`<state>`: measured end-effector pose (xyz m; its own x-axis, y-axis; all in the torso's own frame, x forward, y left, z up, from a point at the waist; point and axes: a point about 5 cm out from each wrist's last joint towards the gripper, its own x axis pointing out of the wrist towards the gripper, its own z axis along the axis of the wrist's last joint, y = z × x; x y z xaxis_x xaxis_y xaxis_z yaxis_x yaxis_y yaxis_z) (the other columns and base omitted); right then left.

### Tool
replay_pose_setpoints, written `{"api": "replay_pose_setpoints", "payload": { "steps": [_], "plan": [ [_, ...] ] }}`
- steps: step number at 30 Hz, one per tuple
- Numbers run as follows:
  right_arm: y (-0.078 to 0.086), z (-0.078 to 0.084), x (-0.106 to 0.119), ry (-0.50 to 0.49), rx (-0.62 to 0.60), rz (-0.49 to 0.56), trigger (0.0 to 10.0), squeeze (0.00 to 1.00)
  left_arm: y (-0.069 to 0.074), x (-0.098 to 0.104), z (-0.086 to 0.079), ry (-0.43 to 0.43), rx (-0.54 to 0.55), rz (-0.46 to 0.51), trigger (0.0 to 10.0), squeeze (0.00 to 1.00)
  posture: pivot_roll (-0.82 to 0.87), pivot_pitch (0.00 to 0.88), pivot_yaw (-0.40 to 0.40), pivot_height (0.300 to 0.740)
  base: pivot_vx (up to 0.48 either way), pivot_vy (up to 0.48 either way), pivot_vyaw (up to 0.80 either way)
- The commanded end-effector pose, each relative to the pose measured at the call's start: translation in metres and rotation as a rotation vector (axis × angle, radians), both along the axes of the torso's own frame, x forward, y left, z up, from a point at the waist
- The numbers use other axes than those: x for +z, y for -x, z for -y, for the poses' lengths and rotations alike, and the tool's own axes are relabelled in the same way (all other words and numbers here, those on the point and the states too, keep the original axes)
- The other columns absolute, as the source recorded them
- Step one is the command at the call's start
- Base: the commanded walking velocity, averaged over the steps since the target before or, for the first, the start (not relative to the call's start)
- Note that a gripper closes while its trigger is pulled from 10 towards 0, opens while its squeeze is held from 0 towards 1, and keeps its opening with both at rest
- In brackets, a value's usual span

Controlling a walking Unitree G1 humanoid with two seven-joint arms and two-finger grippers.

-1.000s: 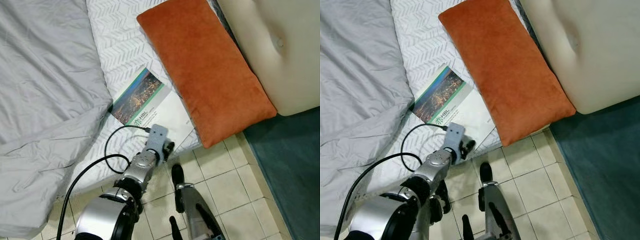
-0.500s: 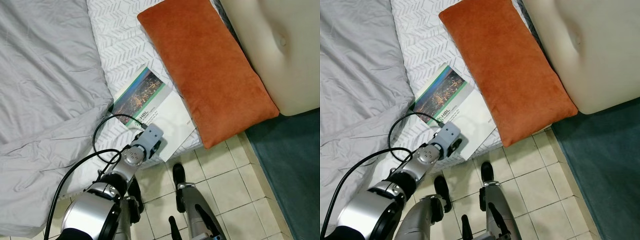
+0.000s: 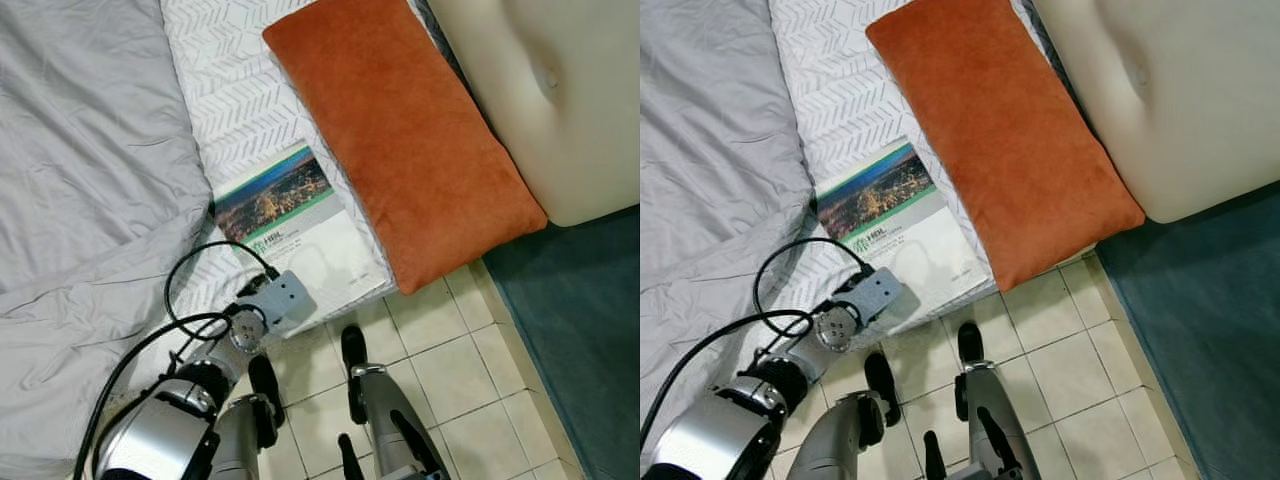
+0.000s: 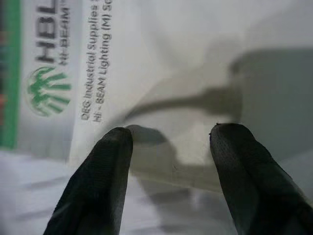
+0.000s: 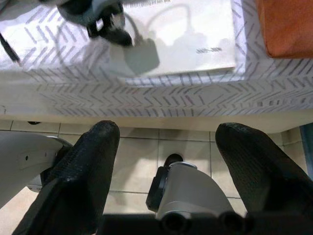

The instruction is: Clean up the room

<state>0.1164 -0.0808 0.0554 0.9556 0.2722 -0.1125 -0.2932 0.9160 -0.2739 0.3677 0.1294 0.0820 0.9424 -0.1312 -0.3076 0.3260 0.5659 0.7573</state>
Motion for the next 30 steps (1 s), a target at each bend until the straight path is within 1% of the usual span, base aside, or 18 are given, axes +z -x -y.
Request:
{"api": "replay_pose_setpoints", "payload": {
  "steps": [1, 2, 3, 5, 8, 9, 10, 12, 14, 17, 21, 23, 24, 25, 26, 27, 29, 30],
  "plan": [
    [0.010, -0.002, -0.009, -0.002, 0.014, -0.073, 10.0, 0.00, -0.001, 0.002, -0.038, -0.126, 0.119, 0.047, 10.0, 0.00, -0.36, 0.748, 0.041, 0.740, 0.000, 0.000, 0.00],
    [0.010, -0.002, -0.009, -0.002, 0.014, -0.073, 10.0, 0.00, -0.001, 0.002, -0.038, -0.126, 0.119, 0.047, 10.0, 0.00, -0.36, 0.748, 0.041, 0.740, 0.000, 0.000, 0.00],
    [0.009, -0.001, -0.010, 0.000, 0.015, -0.073, 10.0, 0.00, -0.007, 0.013, -0.038, -0.111, 0.123, 0.090, 10.0, 0.00, -0.36, 0.745, 0.040, 0.740, 0.000, 0.000, 0.00],
    [0.008, 0.000, -0.010, 0.001, 0.015, -0.073, 10.0, 0.00, -0.008, 0.015, -0.038, -0.098, 0.124, 0.092, 10.0, 0.00, -0.36, 0.745, 0.040, 0.740, 0.000, 0.000, 0.00],
    [0.007, 0.001, -0.012, 0.005, 0.014, -0.077, 10.0, 0.00, -0.012, 0.023, -0.025, -0.036, 0.081, 0.105, 10.0, 0.00, -0.35, 0.745, 0.040, 0.740, 0.000, 0.000, 0.00],
    [0.007, 0.001, -0.012, 0.005, 0.014, -0.077, 10.0, 0.00, -0.012, 0.023, -0.025, -0.036, 0.081, 0.105, 10.0, 0.00, -0.35, 0.745, 0.040, 0.740, 0.000, 0.000, 0.00],
    [0.007, 0.002, -0.013, 0.009, 0.015, -0.081, 10.0, 0.00, -0.012, 0.022, -0.014, 0.027, 0.057, 0.086, 10.0, 0.00, -0.35, 0.742, 0.039, 0.740, 0.000, 0.000, 0.00],
    [0.006, 0.003, -0.014, 0.014, 0.017, -0.085, 10.0, 0.00, -0.010, 0.018, 0.000, 0.089, 0.026, 0.053, 10.0, 0.00, -0.35, 0.740, 0.036, 0.740, 0.000, 0.000, 0.00],
    [0.006, 0.004, -0.014, 0.019, 0.019, -0.087, 10.0, 0.00, -0.008, 0.014, 0.007, 0.123, 0.019, 0.030, 10.0, 0.00, -0.35, 0.739, 0.035, 0.740, 0.000, 0.000, 0.00],
    [0.005, 0.006, -0.015, 0.027, 0.020, -0.089, 10.0, 0.00, -0.002, 0.004, 0.014, 0.206, 0.044, -0.029, 10.0, 0.00, -0.35, 0.738, 0.034, 0.740, 0.000, 0.000, 0.00],
    [0.003, 0.008, -0.015, 0.033, 0.016, -0.088, 10.0, 0.00, 0.004, -0.007, 0.016, 0.278, 0.079, -0.090, 10.0, 0.00, -0.36, 0.734, 0.030, 0.740, 0.000, 0.000, 0.00],
    [0.003, 0.009, -0.015, 0.035, 0.014, -0.087, 10.0, 0.00, 0.006, -0.012, 0.013, 0.351, 0.133, -0.121, 10.0, 0.00, -0.36, 0.733, 0.028, 0.740, 0.000, 0.000, 0.00],
    [0.003, 0.009, -0.015, 0.036, 0.013, -0.087, 10.0, 0.00, 0.008, -0.015, 0.011, 0.404, 0.173, -0.140, 10.0, 0.00, -0.37, 0.729, 0.026, 0.740, 0.000, 0.000, 0.00],
    [0.003, 0.010, -0.015, 0.037, 0.012, -0.087, 10.0, 0.00, 0.009, -0.017, 0.010, 0.428, 0.191, -0.150, 10.0, 0.00, -0.37, 0.729, 0.026, 0.740, 0.000, 0.000, 0.00],
    [0.003, 0.010, -0.015, 0.038, 0.011, -0.087, 10.0, 0.00, 0.009, -0.018, 0.011, 0.428, 0.190, -0.154, 10.0, 0.00, -0.37, 0.728, 0.026, 0.740, 0.000, 0.000, 0.00],
    [0.004, 0.010, -0.015, 0.039, 0.011, -0.088, 10.0, 0.00, 0.009, -0.017, 0.015, 0.403, 0.161, -0.153, 10.0, 0.00, -0.37, 0.728, 0.026, 0.740, 0.000, 0.000, 0.00],
    [0.003, 0.010, -0.015, 0.040, 0.011, -0.088, 10.0, 0.00, 0.009, -0.016, 0.017, 0.390, 0.145, -0.152, 10.0, 0.00, -0.37, 0.727, 0.025, 0.740, 0.000, 0.000, 0.00],
    [0.004, 0.010, -0.015, 0.039, 0.012, -0.089, 10.0, 0.00, 0.007, -0.012, 0.022, 0.372, 0.104, -0.148, 10.0, 0.00, -0.37, 0.727, 0.025, 0.740, 0.000, 0.000, 0.00]
  ]
}}
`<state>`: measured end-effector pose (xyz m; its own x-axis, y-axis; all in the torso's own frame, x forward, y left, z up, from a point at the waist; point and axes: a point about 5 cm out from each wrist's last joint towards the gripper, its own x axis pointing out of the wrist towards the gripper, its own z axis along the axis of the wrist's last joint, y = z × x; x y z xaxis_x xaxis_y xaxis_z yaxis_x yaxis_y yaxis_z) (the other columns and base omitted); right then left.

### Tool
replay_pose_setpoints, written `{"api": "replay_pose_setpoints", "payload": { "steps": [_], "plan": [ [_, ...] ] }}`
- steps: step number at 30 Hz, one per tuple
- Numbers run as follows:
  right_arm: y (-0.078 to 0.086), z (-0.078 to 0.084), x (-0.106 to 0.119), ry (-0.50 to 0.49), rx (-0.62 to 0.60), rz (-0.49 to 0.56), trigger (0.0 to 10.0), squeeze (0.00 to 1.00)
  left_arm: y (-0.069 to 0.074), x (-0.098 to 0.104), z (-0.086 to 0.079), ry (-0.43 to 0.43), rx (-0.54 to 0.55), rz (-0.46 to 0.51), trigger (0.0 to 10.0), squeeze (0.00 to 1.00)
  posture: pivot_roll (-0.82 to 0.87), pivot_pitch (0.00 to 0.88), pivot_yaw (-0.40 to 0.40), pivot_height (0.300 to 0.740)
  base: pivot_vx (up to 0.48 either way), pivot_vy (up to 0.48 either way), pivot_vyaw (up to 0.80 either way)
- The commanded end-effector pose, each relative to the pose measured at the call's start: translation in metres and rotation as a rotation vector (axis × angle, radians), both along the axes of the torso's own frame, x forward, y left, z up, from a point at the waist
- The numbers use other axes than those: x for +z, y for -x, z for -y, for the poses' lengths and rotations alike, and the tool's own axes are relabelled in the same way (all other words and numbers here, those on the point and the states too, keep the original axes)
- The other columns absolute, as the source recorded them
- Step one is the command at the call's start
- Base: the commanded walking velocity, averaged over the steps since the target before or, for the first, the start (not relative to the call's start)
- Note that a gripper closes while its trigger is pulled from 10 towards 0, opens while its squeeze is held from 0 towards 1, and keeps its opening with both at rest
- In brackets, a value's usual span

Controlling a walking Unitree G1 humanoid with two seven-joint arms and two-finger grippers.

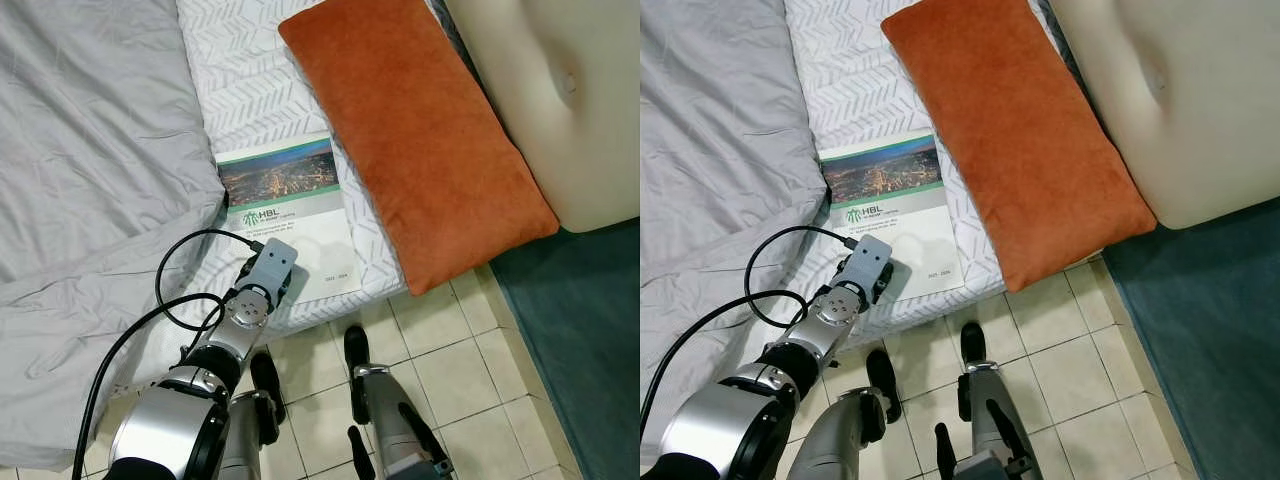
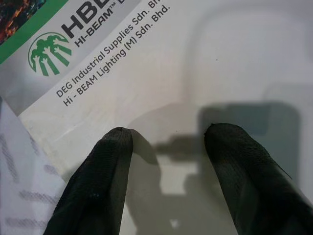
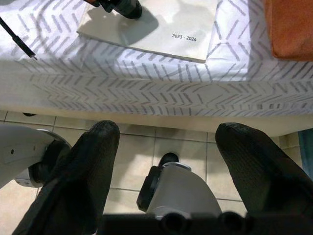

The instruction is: Clean up the room

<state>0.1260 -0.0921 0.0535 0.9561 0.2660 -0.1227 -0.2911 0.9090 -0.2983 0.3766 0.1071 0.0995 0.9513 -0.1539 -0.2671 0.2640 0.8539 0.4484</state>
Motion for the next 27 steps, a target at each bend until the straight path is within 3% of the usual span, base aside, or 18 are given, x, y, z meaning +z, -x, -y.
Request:
{"api": "replay_pose_setpoints", "payload": {
  "steps": [1, 6, 11, 25, 27],
  "plan": [
    [0.013, -0.001, -0.013, 0.012, 0.014, -0.086, 10.0, 0.00, 0.016, -0.029, 0.001, -0.033, -0.029, -0.127, 10.0, 0.00, -0.37, 0.727, 0.025, 0.740, 0.000, 0.000, 0.00],
    [0.013, -0.001, -0.013, 0.014, 0.015, -0.085, 10.0, 0.00, 0.011, -0.020, 0.006, 0.015, -0.020, -0.118, 10.0, 0.00, -0.37, 0.727, 0.025, 0.740, 0.000, 0.000, 0.00],
    [0.012, 0.000, -0.013, 0.018, 0.014, -0.082, 10.0, 0.00, 0.011, -0.020, 0.013, 0.143, 0.035, -0.153, 10.0, 0.00, -0.38, 0.719, 0.025, 0.740, 0.000, 0.000, 0.00],
    [0.013, 0.000, -0.013, 0.020, 0.008, -0.083, 10.0, 0.00, 0.011, -0.012, 0.046, 0.161, -0.087, -0.151, 10.0, 0.00, -0.39, 0.720, 0.031, 0.740, 0.000, 0.000, 0.00],
    [0.012, -0.001, -0.013, 0.019, 0.007, -0.081, 10.0, 0.00, 0.011, -0.009, 0.050, 0.126, -0.119, -0.137, 10.0, 0.00, -0.39, 0.718, 0.032, 0.740, 0.000, 0.000, 0.00]
  ]
}}
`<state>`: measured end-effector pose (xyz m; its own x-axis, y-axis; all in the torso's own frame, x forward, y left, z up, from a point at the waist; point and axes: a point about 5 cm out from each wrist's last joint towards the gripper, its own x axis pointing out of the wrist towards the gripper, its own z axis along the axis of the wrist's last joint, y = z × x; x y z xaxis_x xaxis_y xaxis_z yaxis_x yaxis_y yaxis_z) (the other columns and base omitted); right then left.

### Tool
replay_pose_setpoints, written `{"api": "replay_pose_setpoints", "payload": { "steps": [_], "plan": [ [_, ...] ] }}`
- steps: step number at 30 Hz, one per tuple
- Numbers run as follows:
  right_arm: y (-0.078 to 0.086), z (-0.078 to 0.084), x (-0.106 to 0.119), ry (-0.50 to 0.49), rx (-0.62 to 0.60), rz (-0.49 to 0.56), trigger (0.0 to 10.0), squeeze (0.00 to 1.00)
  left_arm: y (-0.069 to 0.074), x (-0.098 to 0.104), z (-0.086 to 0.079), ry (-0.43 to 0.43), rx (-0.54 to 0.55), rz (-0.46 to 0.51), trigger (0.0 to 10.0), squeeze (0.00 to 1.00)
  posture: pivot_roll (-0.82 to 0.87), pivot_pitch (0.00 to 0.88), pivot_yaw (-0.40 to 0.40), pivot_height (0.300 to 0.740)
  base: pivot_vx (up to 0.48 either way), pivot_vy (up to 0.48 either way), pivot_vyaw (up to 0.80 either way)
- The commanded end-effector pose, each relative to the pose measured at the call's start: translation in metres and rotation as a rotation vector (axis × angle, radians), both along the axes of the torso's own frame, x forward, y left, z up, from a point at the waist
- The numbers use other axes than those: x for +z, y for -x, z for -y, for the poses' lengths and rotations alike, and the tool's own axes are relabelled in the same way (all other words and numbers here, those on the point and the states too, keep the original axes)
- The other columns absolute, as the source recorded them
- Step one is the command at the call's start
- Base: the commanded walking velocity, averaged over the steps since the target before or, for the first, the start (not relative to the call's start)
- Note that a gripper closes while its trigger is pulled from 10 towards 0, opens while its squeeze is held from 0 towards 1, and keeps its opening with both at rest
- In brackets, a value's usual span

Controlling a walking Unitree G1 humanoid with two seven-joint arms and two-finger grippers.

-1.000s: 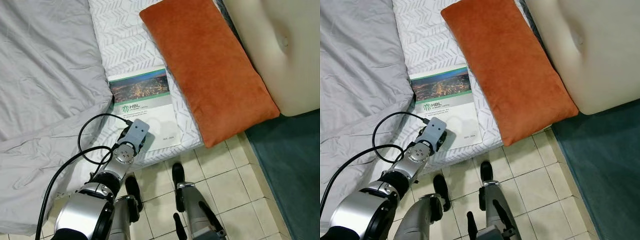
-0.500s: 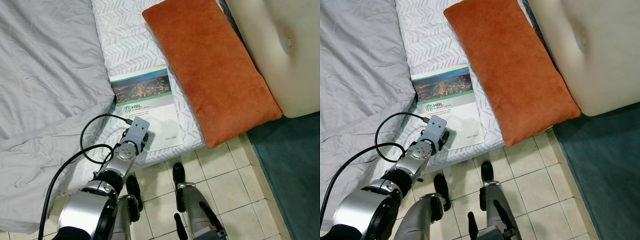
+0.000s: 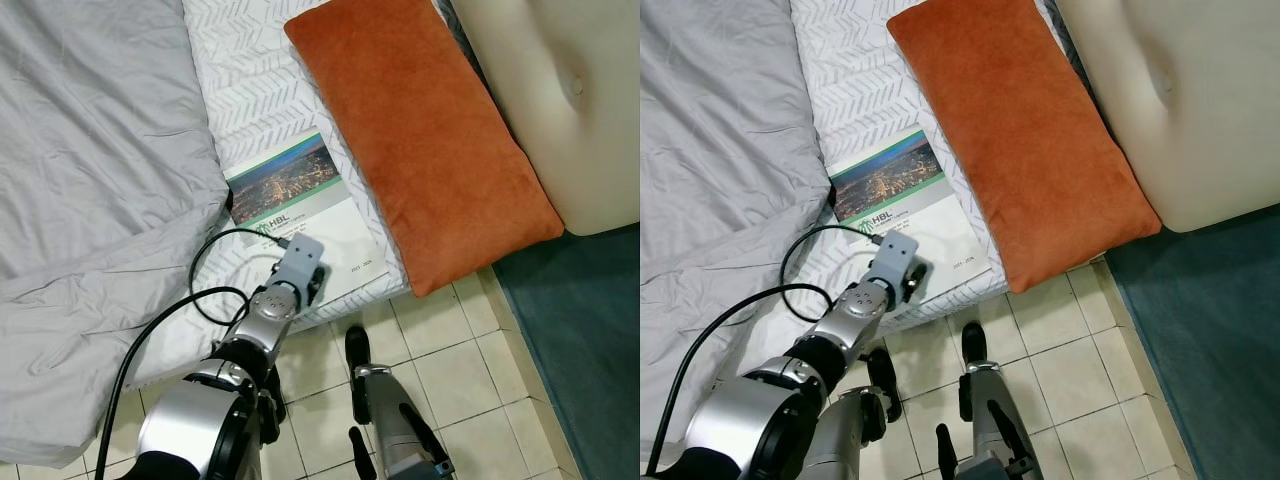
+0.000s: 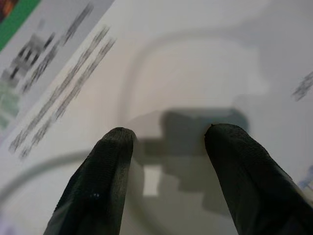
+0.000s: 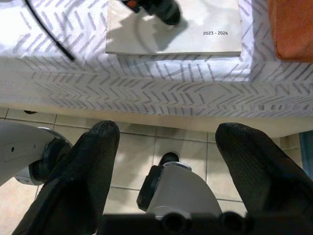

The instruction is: Clean up the room

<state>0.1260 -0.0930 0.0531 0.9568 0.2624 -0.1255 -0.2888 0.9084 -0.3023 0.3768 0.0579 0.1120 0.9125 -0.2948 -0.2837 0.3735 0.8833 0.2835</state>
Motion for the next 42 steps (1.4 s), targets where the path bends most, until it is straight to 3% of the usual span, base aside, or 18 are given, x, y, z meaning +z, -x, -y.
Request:
{"api": "replay_pose_setpoints", "payload": {
  "steps": [1, 6, 7, 14, 21, 29, 42],
  "plan": [
    [0.012, -0.002, -0.012, 0.014, 0.010, -0.079, 10.0, 0.00, 0.011, -0.021, 0.001, -0.045, -0.026, -0.075, 10.0, 0.00, -0.39, 0.718, 0.032, 0.740, 0.000, 0.000, 0.00],
    [0.010, -0.002, -0.012, 0.012, 0.005, -0.076, 10.0, 0.00, 0.009, -0.021, -0.007, -0.101, -0.038, -0.064, 10.0, 0.00, -0.38, 0.722, 0.039, 0.740, 0.000, 0.000, 0.00],
    [0.010, -0.002, -0.012, 0.010, 0.003, -0.075, 10.0, 0.00, 0.008, -0.023, -0.017, -0.122, -0.022, -0.066, 10.0, 0.00, -0.38, 0.724, 0.043, 0.740, 0.000, 0.000, 0.00],
    [0.010, -0.003, -0.014, 0.005, 0.004, -0.080, 10.0, 0.00, 0.007, -0.026, -0.034, -0.172, 0.007, -0.072, 10.0, 0.00, -0.36, 0.726, 0.044, 0.740, 0.000, 0.000, 0.00],
    [0.009, 0.000, -0.014, 0.011, 0.007, -0.081, 10.0, 0.00, 0.007, -0.026, -0.036, -0.188, 0.008, -0.070, 10.0, 0.00, -0.36, 0.723, 0.036, 0.740, 0.000, 0.000, 0.00],
    [0.011, 0.001, -0.014, 0.016, 0.007, -0.083, 10.0, 0.00, 0.006, -0.026, -0.050, -0.293, 0.026, -0.046, 10.0, 0.00, -0.37, 0.725, 0.027, 0.740, 0.000, 0.000, 0.00],
    [0.008, 0.001, -0.015, 0.015, 0.007, -0.082, 10.0, 0.00, -0.001, -0.015, -0.059, -0.333, 0.055, -0.002, 10.0, 0.00, -0.37, 0.721, 0.031, 0.740, 0.000, 0.000, 0.00]
  ]
}}
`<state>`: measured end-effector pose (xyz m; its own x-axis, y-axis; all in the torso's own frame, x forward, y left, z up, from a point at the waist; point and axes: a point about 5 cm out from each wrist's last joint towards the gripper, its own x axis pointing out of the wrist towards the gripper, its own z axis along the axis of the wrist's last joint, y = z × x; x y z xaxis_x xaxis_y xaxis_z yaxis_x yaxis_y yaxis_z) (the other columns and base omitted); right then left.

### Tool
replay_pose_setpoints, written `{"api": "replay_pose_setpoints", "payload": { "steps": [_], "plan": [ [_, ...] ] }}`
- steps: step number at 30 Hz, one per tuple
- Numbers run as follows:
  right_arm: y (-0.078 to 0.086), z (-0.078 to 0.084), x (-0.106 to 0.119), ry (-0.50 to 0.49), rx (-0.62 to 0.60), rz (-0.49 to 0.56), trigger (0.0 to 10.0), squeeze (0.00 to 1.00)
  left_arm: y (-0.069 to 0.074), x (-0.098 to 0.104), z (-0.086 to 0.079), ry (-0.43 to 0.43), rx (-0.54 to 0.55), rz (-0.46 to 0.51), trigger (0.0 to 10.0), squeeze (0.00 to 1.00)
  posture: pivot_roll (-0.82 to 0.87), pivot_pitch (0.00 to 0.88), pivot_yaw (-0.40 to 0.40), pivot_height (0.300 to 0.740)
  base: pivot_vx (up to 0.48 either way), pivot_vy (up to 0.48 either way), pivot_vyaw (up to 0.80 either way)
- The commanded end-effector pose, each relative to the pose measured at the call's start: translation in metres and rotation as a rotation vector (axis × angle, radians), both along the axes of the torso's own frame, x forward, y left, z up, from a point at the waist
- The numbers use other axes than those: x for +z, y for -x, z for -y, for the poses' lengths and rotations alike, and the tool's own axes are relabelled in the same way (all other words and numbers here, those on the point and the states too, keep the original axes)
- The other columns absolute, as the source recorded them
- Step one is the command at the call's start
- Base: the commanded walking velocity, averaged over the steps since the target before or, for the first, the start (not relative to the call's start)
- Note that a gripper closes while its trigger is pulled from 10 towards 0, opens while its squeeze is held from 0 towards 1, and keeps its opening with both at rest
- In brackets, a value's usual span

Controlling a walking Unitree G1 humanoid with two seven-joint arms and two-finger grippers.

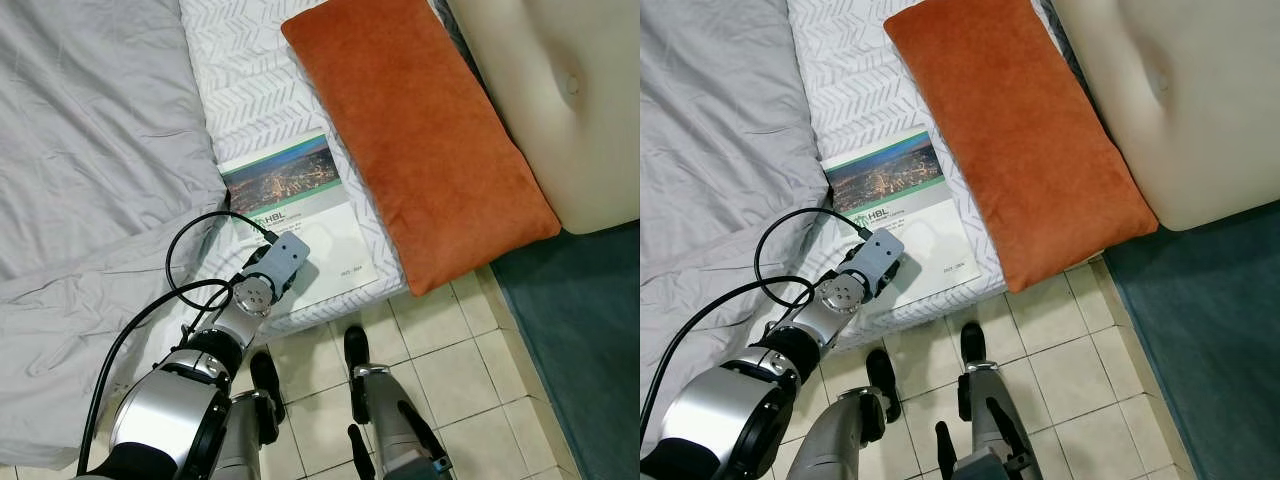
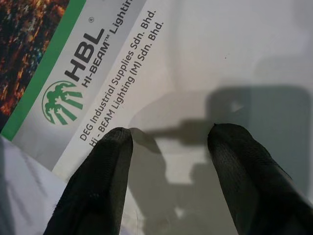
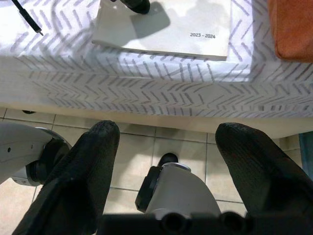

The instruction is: Clean up the room

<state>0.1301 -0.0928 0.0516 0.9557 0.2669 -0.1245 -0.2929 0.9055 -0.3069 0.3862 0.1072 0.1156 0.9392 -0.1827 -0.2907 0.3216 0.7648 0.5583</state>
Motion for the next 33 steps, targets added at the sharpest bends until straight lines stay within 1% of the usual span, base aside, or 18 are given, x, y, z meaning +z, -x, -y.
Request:
{"api": "replay_pose_setpoints", "payload": {
  "steps": [1, 2, 5, 6, 7, 10, 12, 14, 18, 20, 22, 23, 25, 28, 33],
  "plan": [
    [0.012, 0.001, -0.014, 0.011, 0.001, -0.084, 10.0, 0.00, 0.008, -0.019, -0.011, -0.036, 0.040, -0.064, 10.0, 0.00, -0.37, 0.721, 0.031, 0.740, 0.000, 0.000, 0.00],
    [0.012, 0.002, -0.014, 0.012, 0.001, -0.084, 10.0, 0.00, 0.008, -0.019, -0.011, -0.023, 0.044, -0.067, 10.0, 0.00, -0.36, 0.721, 0.032, 0.740, 0.000, 0.000, 0.00],
    [0.013, 0.004, -0.015, 0.017, 0.000, -0.090, 10.0, 0.00, 0.010, -0.022, -0.004, 0.018, 0.036, -0.087, 10.0, 0.00, -0.36, 0.722, 0.032, 0.740, 0.000, 0.000, 0.00],
    [0.013, 0.004, -0.015, 0.017, 0.000, -0.090, 10.0, 0.00, 0.010, -0.022, -0.004, 0.018, 0.036, -0.087, 10.0, 0.00, -0.36, 0.722, 0.032, 0.740, 0.000, 0.000, 0.00],
    [0.013, 0.004, -0.016, 0.019, 0.003, -0.093, 10.0, 0.00, 0.013, -0.025, 0.001, 0.031, 0.026, -0.099, 10.0, 0.00, -0.36, 0.722, 0.032, 0.740, 0.000, 0.000, 0.00],
    [0.012, 0.005, -0.015, 0.020, 0.004, -0.090, 10.0, 0.00, 0.014, -0.027, 0.006, 0.063, 0.033, -0.108, 10.0, 0.00, -0.37, 0.719, 0.024, 0.740, 0.000, 0.000, 0.00],
    [0.010, 0.006, -0.014, 0.022, 0.004, -0.085, 10.0, 0.00, 0.013, -0.026, 0.008, 0.115, 0.052, -0.112, 10.0, 0.00, -0.37, 0.717, 0.026, 0.740, 0.000, 0.000, 0.00],
    [0.009, 0.007, -0.014, 0.024, 0.005, -0.083, 10.0, 0.00, 0.013, -0.025, 0.010, 0.138, 0.052, -0.113, 10.0, 0.00, -0.36, 0.715, 0.028, 0.740, 0.000, 0.000, 0.00],
    [0.008, 0.007, -0.015, 0.026, 0.007, -0.081, 10.0, 0.00, 0.014, -0.026, 0.014, 0.138, 0.041, -0.119, 10.0, 0.00, -0.36, 0.709, 0.029, 0.740, 0.000, 0.000, 0.00],
    [0.006, 0.007, -0.015, 0.026, 0.008, -0.078, 10.0, 0.00, 0.015, -0.028, 0.014, 0.169, 0.055, -0.133, 10.0, 0.00, -0.36, 0.708, 0.028, 0.740, 0.000, 0.000, 0.00],
    [0.005, 0.007, -0.014, 0.026, 0.008, -0.075, 10.0, 0.00, 0.016, -0.029, 0.016, 0.175, 0.053, -0.140, 10.0, 0.00, -0.36, 0.711, 0.026, 0.740, 0.000, 0.000, 0.00],
    [0.005, 0.007, -0.014, 0.026, 0.008, -0.075, 10.0, 0.00, 0.016, -0.029, 0.016, 0.175, 0.053, -0.140, 10.0, 0.00, -0.36, 0.711, 0.026, 0.740, 0.000, 0.000, 0.00],
    [0.004, 0.006, -0.014, 0.025, 0.009, -0.073, 10.0, 0.00, 0.020, -0.034, 0.022, 0.167, 0.034, -0.158, 10.0, 0.00, -0.37, 0.712, 0.029, 0.740, 0.000, 0.000, 0.00],
    [0.004, 0.005, -0.014, 0.024, 0.010, -0.072, 10.0, 0.00, 0.021, -0.036, 0.023, 0.172, 0.038, -0.168, 10.0, 0.00, -0.38, 0.706, 0.027, 0.740, 0.000, 0.000, 0.00],
    [0.005, 0.005, -0.013, 0.023, 0.009, -0.071, 10.0, 0.00, 0.021, -0.035, 0.025, 0.198, 0.041, -0.172, 10.0, 0.00, -0.38, 0.711, 0.031, 0.740, 0.000, 0.000, 0.00]
  ]
}}
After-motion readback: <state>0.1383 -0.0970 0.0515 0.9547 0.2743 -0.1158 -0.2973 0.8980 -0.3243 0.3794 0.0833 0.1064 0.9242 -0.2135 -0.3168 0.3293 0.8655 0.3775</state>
